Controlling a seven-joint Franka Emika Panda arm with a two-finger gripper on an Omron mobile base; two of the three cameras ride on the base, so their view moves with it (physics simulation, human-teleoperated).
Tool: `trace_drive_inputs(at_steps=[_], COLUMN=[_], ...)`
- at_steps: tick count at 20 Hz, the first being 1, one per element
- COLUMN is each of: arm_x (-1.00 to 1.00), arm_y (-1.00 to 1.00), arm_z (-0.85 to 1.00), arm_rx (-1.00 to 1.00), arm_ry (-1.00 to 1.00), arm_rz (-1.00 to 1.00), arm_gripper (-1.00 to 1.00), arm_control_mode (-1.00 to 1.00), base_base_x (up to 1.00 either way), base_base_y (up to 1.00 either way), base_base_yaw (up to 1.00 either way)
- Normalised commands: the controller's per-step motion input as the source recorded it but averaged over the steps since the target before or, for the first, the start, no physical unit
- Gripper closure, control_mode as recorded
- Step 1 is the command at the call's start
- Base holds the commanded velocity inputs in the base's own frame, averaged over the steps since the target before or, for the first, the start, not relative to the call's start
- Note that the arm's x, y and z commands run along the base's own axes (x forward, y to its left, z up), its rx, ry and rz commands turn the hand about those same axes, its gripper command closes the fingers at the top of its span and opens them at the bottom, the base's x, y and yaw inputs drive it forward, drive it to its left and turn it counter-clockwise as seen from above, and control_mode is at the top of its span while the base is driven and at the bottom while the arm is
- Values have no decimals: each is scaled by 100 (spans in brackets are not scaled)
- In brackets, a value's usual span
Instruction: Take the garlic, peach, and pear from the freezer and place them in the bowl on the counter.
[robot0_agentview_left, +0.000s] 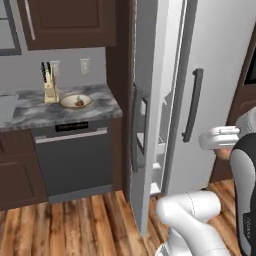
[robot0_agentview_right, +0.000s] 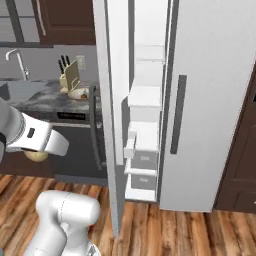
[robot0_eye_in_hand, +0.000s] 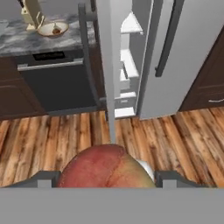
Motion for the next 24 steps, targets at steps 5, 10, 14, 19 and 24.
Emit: trace_drive_inputs(at_steps=[5,10,14,19,24], arm_x=[0,0,0,0,0], arm_y=[0,0,0,0,0], arm_z=[0,0,0,0,0], arm_rx=[0,0,0,0,0], arm_ry=[0,0,0,0,0], arm_rz=[0,0,0,0,0], arm_gripper=[100,100,100,100,100], arm_control_mode=[100,100,100,100,100], base_base_x=[26,71,98,93,75], base_base_y=[100,80,66,60,21], base_base_yaw=[0,1,0,0,0])
